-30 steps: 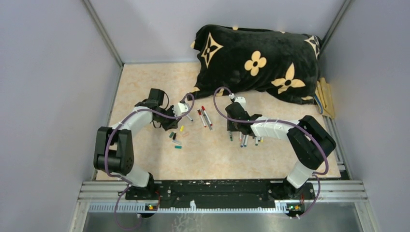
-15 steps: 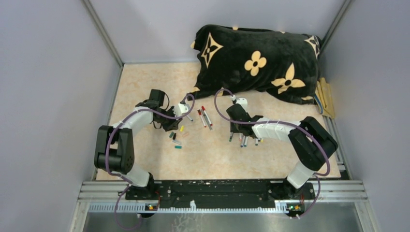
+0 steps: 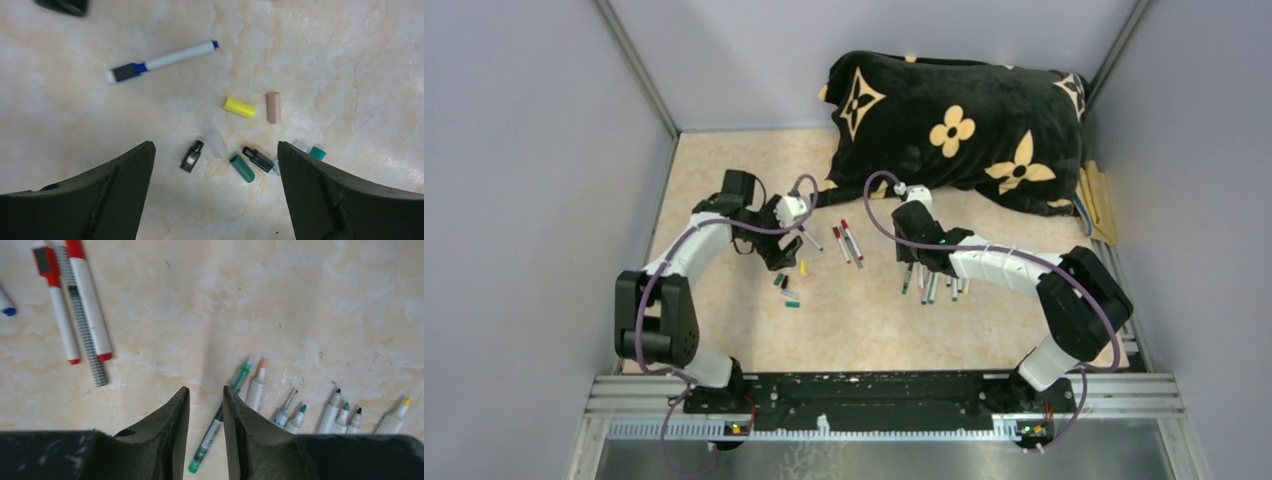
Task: Open the pen caps
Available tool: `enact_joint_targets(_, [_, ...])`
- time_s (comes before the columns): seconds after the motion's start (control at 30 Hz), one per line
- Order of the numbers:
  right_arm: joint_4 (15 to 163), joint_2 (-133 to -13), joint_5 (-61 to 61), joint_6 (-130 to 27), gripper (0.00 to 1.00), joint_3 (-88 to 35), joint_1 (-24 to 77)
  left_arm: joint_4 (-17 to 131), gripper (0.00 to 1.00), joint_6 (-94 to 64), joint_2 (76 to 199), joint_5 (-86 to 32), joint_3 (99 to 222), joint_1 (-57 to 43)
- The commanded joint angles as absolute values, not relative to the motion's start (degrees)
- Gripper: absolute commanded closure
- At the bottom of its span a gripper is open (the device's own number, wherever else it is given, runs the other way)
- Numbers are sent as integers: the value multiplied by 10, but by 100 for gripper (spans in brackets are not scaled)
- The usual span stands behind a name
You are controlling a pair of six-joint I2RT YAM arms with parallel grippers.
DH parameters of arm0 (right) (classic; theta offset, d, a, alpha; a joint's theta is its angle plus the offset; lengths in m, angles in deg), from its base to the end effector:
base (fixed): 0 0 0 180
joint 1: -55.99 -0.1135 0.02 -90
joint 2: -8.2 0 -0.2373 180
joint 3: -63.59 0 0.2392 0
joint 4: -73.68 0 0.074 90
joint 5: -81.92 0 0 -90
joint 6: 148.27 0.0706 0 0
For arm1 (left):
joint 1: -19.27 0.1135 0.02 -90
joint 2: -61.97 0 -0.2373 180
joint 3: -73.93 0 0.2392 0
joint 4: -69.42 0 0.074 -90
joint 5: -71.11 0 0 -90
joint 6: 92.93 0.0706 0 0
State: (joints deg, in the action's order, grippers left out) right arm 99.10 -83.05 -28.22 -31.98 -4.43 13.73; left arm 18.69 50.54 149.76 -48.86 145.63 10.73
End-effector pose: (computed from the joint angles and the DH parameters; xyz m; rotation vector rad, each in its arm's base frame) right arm 0.2663 0.2091 0.1511 -0.1707 2.3521 0.1548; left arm 0.2854 -0.0785 0.1601 1.4292 2.1071 -0.4296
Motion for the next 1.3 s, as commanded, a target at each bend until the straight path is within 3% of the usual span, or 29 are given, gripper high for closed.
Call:
enact_joint_targets(0.0, [968,-825,-233,-345,69,-113,133,145,1,463,1441,-539,1536,134])
enact_joint_targets(0.27, [946,-953,-141,-380,69,-232,109,153,1,427,1371,-524,1587,182])
enact_joint_targets(0.57, [979,-1059,-137,-396,77,-324,106,185,1,374,1334,-557,1586,241])
enact_joint_targets(1.07, [989,-1097,-163,-411,86,-329,105,151,1,388,1347,-637,1590,242])
enact_joint_targets(1.27, [989,-1105,-164,-413,82,-325,106,156,1,387,1345,-647,1577,242])
